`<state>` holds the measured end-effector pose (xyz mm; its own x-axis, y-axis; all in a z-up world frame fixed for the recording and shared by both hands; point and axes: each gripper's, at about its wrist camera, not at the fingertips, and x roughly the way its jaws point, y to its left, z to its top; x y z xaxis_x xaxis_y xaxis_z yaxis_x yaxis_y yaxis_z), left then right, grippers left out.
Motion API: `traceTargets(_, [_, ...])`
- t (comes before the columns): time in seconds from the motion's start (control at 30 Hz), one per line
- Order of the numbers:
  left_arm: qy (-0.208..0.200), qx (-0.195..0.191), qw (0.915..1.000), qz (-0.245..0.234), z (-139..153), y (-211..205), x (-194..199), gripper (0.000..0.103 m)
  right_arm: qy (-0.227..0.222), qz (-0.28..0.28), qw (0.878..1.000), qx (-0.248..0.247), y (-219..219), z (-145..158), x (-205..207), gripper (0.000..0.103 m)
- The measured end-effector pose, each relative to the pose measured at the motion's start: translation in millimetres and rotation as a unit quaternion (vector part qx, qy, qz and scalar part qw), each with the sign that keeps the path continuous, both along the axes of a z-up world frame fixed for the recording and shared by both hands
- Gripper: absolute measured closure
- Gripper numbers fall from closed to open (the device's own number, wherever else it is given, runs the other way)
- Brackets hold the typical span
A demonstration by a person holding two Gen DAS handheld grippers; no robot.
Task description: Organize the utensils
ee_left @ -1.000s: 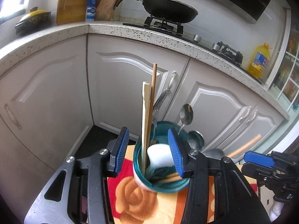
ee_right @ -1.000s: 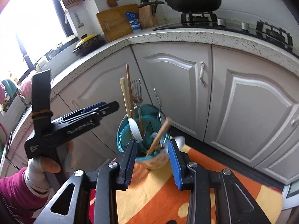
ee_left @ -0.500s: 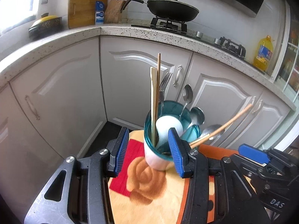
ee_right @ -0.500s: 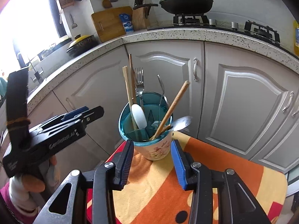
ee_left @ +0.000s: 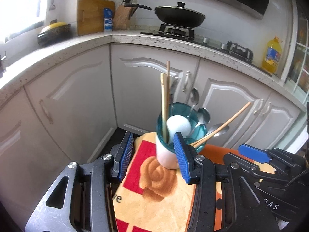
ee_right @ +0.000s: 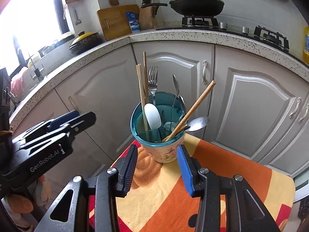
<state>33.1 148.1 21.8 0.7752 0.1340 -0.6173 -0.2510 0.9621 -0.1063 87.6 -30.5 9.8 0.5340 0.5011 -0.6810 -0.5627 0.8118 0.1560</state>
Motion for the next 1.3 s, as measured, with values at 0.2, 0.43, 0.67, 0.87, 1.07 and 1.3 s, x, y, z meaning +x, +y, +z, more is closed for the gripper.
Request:
traceTargets(0.2, [0.002, -0.006, 1.0000, 0.002, 0.2, 2.3, -5.9, 0.060, 0.001, -0.004, 1.000, -0.001, -1.8, 2.6, -3.2, 0.062])
traceTargets(0.43, [0.009, 0.001, 1.0000, -0.001, -0.2, -3.5, -9.1, 0.060, -0.001, -0.004, 1.000, -0.004, -1.7, 4.6, -5.9, 0.061])
traceTargets(0.67, [0.011, 0.010, 0.9999, 0.001, 0.8, -6.7, -8.9, 0.060, -0.003, -0.006, 1.000, -0.004, -4.3, 5.6, -6.3, 0.060])
traceTargets(0.87, [0.014, 0.014, 0.9998, 0.000, 1.5, -8.6, -9.0, 0.060, -0.005, -0.006, 1.000, -0.004, -5.5, 5.9, -6.3, 0.059])
traceTargets(1.07, [0.018, 0.014, 0.9997, 0.002, 1.5, -8.9, -7.7, 0.060, -0.003, -0.005, 1.000, -0.009, -6.5, 5.1, -5.7, 0.059])
traceTargets(1.3, [0.019, 0.012, 0.9997, 0.001, 1.7, -10.0, -6.6, 0.060, -0.005, -0.003, 1.000, -0.013, -5.2, 5.7, -5.9, 0.057])
